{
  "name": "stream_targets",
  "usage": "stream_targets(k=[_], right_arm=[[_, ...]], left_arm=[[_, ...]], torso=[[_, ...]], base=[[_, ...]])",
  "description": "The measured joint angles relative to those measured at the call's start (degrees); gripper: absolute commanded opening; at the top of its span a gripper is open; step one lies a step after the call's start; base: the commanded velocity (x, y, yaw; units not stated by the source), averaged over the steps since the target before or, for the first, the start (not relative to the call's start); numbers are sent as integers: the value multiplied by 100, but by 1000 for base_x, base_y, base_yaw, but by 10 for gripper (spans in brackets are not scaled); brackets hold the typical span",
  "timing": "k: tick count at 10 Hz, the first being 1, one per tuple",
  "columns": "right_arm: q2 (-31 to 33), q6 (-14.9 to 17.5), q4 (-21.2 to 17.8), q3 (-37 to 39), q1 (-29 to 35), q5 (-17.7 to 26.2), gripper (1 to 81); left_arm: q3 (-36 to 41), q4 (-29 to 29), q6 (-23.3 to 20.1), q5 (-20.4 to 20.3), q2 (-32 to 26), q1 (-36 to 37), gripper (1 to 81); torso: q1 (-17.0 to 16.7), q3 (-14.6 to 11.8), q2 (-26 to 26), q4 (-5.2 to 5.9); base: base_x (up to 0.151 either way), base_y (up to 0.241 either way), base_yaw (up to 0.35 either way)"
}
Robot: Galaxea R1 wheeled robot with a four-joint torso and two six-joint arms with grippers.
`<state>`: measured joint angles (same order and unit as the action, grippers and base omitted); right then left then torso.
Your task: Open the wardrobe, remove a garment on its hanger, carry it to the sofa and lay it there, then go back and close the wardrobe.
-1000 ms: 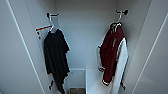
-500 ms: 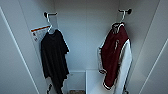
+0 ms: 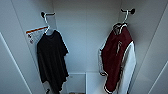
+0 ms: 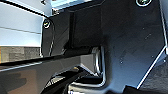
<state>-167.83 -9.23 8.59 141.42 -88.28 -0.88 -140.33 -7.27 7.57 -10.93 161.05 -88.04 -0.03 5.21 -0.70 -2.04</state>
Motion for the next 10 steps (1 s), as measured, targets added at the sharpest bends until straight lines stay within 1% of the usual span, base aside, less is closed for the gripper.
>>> stream_targets(k=[3, 4, 10], right_arm=[[-11, 0, 0, 1, 41, -17, 811], [-11, -2, 0, 6, 22, -13, 811], [-48, 2, 5, 6, 9, -5, 811]], left_arm=[[2, 0, 0, -9, 15, 33, 811], [2, 0, -2, -6, 22, 26, 811], [0, 0, 0, 0, 17, -7, 811]], torso=[[6, 0, 2, 0], [3, 0, 2, 0], [3, 0, 2, 0]], base=[[79, -79, 0], [66, 0, 0], [0, 0, 0]])
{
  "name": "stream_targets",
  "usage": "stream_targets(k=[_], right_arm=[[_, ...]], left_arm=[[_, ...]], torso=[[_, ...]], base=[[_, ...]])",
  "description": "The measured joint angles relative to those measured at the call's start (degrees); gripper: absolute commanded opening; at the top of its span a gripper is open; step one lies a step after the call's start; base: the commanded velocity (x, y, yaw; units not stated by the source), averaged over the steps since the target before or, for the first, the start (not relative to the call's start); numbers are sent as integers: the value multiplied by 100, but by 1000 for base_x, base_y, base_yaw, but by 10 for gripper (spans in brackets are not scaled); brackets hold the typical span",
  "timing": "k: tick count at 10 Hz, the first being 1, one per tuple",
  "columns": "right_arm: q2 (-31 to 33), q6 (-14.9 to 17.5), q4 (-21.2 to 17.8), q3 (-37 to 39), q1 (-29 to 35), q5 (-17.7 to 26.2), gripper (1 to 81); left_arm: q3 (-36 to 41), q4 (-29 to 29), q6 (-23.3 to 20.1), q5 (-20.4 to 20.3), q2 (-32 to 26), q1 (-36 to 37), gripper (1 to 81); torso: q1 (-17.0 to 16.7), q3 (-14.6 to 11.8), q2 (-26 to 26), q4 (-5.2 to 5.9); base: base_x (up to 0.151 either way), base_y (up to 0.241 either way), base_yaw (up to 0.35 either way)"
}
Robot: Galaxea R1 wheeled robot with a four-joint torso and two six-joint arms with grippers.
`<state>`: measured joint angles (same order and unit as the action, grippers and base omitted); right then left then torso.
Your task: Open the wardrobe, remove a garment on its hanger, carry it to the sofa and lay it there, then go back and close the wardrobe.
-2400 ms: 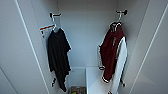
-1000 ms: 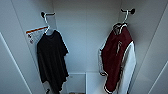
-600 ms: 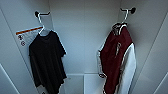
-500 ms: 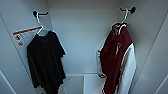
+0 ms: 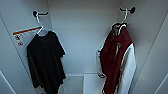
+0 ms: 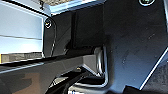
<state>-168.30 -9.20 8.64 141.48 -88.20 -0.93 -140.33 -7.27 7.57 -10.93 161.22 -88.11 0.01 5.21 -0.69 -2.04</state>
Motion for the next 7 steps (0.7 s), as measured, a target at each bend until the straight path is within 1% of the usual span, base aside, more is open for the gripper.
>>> stream_targets(k=[1, 4, 7], right_arm=[[0, -2, 0, 0, -9, 0, 811], [0, -2, 0, 0, -85, 16, 811], [0, -2, 0, 0, -2, -12, 811]], left_arm=[[0, 0, 0, 0, 2, 0, 811], [0, 0, 0, 7, 0, -48, 811], [0, 0, 0, -17, 2, 41, 811]], torso=[[0, 0, 0, 0], [-10, -2, -6, 0], [0, 0, -4, 0]], base=[[0, 0, 0], [76, 0, 0], [78, 0, 0]])
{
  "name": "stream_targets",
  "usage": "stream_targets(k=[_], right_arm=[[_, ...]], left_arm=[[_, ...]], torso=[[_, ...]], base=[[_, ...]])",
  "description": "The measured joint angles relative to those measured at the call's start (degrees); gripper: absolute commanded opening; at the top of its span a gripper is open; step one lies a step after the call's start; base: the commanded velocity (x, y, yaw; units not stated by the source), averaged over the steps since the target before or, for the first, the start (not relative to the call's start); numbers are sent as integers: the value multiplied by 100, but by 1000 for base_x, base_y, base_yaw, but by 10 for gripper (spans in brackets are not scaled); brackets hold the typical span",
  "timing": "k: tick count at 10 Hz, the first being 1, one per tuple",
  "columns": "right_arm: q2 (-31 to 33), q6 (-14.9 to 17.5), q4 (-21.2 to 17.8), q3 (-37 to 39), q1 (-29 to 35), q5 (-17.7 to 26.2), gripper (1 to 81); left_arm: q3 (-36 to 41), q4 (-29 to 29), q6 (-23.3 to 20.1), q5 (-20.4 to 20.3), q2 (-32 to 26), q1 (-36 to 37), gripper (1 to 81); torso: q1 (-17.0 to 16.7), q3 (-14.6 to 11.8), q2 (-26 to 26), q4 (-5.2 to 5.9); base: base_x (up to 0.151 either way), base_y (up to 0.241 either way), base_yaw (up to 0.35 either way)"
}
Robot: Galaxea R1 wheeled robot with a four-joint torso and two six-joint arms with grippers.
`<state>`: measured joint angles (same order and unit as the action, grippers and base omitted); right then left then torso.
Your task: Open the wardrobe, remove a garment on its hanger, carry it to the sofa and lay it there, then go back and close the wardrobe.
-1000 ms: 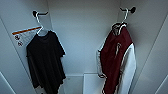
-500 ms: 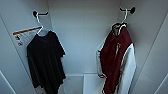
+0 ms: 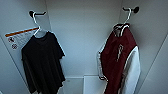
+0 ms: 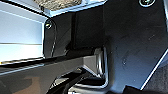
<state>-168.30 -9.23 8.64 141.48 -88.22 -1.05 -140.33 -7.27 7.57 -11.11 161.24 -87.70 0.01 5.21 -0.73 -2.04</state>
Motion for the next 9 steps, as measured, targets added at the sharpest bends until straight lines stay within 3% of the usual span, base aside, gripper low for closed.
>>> stream_targets(k=[5, 6, 9], right_arm=[[-24, 11, 15, 0, -48, 15, 811], [-33, 17, 23, 0, -48, 11, 811], [-30, 17, 23, 0, -52, 6, 811]], left_arm=[[0, 2, 23, 20, 0, -48, 811], [0, 2, 26, 20, 2, -48, 811], [20, 5, 28, -16, -2, -15, 811]], torso=[[2, 0, 2, -18], [2, 0, 2, -94], [2, 0, 2, -544]], base=[[0, 0, 0], [0, 0, 0], [0, 0, 0]])
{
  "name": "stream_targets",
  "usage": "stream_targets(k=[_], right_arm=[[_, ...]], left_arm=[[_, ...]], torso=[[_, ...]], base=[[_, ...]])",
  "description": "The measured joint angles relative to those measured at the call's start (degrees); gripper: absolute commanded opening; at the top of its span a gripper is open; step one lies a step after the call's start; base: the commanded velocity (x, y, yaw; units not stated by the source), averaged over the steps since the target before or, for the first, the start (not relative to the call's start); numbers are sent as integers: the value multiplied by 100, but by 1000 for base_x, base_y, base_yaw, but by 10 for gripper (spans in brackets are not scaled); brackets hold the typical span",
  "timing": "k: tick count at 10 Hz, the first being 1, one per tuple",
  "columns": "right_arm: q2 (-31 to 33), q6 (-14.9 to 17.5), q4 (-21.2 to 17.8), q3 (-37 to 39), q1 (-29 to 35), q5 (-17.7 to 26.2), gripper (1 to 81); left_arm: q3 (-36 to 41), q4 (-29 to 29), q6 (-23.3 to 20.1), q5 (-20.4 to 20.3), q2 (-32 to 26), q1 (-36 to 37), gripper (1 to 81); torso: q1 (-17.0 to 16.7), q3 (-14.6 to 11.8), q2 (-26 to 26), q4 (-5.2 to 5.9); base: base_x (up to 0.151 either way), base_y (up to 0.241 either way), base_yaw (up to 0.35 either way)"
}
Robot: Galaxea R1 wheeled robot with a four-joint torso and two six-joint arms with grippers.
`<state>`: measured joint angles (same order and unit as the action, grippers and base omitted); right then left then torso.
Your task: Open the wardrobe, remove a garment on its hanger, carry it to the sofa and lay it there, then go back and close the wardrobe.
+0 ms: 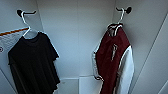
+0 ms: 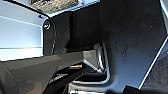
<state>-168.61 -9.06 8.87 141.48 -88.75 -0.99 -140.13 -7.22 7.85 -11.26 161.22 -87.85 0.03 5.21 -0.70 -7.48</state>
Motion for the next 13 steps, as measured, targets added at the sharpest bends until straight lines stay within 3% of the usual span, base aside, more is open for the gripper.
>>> stream_targets(k=[3, 4, 8, 13], right_arm=[[0, 0, -1, 2, -34, 5, 811], [-2, 2, -4, 2, -48, 6, 811], [-112, 0, -4, 88, -33, -35, 811], [-146, -1, -9, 166, -2, -55, 811]], left_arm=[[212, 2, 13, -6, -94, 77, 811], [286, 2, 16, -9, -141, 146, 811], [1168, 9, 20, 96, -607, 358, 811], [1759, 63, 20, 581, -905, 1593, 811]], torso=[[0, 0, 0, -459], [0, 0, 0, -520], [0, 0, 0, -523], [2, 0, 0, -523]], base=[[0, 0, 0], [0, 0, 0], [0, 0, 0], [0, 0, 0]])
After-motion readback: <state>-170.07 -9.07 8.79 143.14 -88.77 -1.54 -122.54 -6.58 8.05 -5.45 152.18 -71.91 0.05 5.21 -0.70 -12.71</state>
